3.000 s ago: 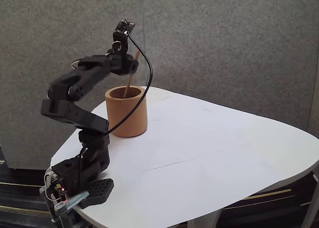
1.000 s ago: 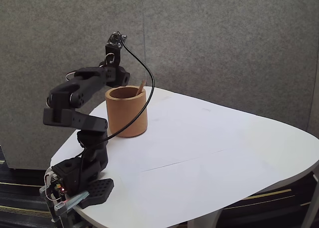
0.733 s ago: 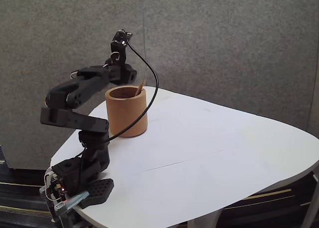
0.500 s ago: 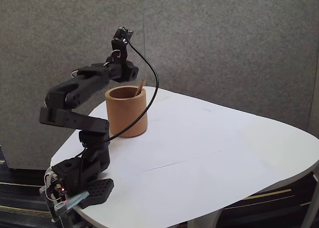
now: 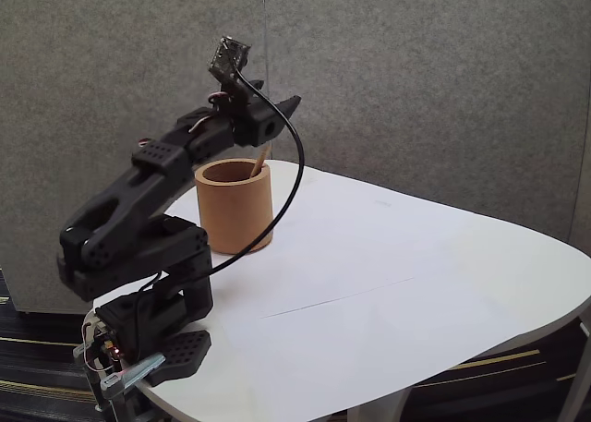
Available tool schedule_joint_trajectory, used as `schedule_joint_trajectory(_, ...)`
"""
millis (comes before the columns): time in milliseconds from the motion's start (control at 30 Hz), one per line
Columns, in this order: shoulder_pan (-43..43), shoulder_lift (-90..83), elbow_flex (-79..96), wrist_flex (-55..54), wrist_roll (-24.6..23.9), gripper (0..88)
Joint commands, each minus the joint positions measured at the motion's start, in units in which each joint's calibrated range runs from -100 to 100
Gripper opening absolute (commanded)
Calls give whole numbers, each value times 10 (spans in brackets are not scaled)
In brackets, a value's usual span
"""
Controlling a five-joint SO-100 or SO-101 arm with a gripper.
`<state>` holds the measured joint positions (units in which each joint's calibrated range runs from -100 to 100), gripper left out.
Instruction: Grab the pen and put it in the pen holder.
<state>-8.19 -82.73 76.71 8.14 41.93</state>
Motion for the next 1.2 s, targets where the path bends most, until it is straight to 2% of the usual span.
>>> schedule_joint_trajectory(0,17,-52,49,-3,-3,322)
schedule_joint_trajectory(300,20,-104,134,-10,-75,322)
schedule_joint_trajectory(533,73,-104,207,-12,-117,322)
schedule_joint_trajectory(667,97,-104,227,-4,-165,322)
schedule_joint_trajectory(867,99,-104,227,1,-263,322)
schedule_joint_trajectory(1000,111,-104,227,53,-322,322)
schedule_joint_trajectory(1167,118,-104,227,209,-373,322)
